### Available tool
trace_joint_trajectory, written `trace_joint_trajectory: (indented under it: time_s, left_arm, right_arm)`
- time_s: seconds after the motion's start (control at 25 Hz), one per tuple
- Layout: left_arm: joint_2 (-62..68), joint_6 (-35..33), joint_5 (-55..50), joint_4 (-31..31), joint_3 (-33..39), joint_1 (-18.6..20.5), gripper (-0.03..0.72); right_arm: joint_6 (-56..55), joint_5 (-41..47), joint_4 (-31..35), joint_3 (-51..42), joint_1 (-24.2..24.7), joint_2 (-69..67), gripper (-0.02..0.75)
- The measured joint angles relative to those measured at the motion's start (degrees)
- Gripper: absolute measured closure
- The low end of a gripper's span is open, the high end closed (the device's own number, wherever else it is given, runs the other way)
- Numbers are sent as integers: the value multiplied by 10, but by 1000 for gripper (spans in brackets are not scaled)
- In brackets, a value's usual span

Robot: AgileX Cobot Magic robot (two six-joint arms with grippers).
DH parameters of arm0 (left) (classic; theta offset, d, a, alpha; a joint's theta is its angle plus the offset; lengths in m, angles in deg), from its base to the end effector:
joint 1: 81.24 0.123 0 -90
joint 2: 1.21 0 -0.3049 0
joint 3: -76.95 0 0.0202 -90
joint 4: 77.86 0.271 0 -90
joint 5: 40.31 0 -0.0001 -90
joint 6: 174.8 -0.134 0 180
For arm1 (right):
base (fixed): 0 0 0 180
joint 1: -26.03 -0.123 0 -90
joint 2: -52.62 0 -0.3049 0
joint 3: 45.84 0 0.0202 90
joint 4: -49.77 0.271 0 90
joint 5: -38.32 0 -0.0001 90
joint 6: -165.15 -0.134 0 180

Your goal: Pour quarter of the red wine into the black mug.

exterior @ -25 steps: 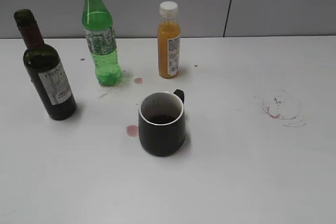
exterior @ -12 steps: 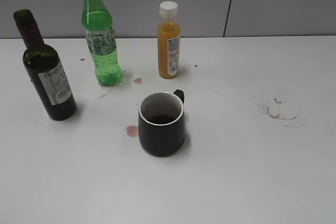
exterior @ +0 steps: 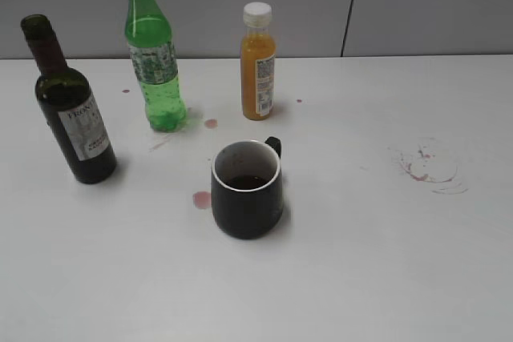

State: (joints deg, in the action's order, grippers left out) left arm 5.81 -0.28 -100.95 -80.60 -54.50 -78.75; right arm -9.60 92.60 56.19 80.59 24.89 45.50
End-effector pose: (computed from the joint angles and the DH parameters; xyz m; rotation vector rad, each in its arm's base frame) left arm 0.0298 -0.0043 0.2710 0.0554 2.0267 0.0308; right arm 0.0447 0.0131 0.2550 -0.1042 2.0001 0.0871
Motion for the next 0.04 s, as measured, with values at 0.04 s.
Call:
trace_joint_trajectory:
  time_s: [0.04]
  left_arm:
    - [0, 0, 0, 1, 0, 0, 99]
  right_arm:
    - [0, 0, 0, 0, 0, 0, 153]
